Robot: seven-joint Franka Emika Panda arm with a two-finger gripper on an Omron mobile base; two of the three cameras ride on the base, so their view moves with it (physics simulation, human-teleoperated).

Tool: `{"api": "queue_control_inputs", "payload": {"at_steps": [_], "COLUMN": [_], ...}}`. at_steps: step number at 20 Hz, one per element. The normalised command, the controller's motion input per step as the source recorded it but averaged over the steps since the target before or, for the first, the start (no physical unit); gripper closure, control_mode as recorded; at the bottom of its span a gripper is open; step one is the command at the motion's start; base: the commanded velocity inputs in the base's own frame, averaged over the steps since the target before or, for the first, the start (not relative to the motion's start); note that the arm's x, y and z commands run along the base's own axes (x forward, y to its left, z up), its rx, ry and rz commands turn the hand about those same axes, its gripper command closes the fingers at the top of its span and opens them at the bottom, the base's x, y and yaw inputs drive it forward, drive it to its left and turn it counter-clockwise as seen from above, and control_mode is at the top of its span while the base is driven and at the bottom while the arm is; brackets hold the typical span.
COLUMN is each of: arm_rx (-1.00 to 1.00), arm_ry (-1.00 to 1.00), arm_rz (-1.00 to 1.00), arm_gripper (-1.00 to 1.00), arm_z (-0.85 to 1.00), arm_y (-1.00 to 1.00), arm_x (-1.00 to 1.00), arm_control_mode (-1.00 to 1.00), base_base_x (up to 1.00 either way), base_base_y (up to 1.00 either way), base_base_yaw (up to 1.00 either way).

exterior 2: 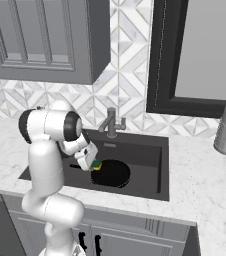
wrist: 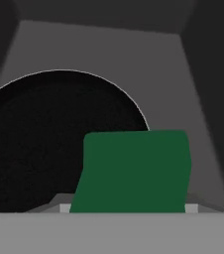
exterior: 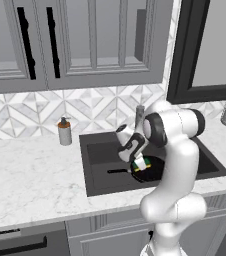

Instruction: Pick the pan and sponge and place them into the sink. Then turn on the water.

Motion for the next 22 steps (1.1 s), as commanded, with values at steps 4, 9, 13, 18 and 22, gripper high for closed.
{"api": "queue_control_inputs", "payload": {"at_steps": [4, 9, 13, 18, 22], "arm_rx": [0.00, 0.00, 0.00, 0.00, 0.00], "arm_ry": [0.00, 0.00, -0.01, -0.04, -0.13], "arm_rz": [0.00, 0.00, 0.00, 0.00, 0.00], "arm_gripper": [1.00, 1.00, 1.00, 1.00, -1.00], "arm_z": [-0.50, -0.51, -0.54, -0.56, -0.36], "arm_y": [0.00, 0.00, 0.00, -0.03, -0.08], "arm_x": [0.38, 0.38, 0.35, 0.28, 0.09], "arm_control_mode": [-1.00, -1.00, -1.00, -1.00, -1.00], "base_base_x": [0.00, 0.00, 0.00, 0.00, 0.00], "base_base_y": [0.00, 0.00, 0.00, 0.00, 0.00], "base_base_yaw": [0.00, 0.00, 0.00, 0.00, 0.00]}}
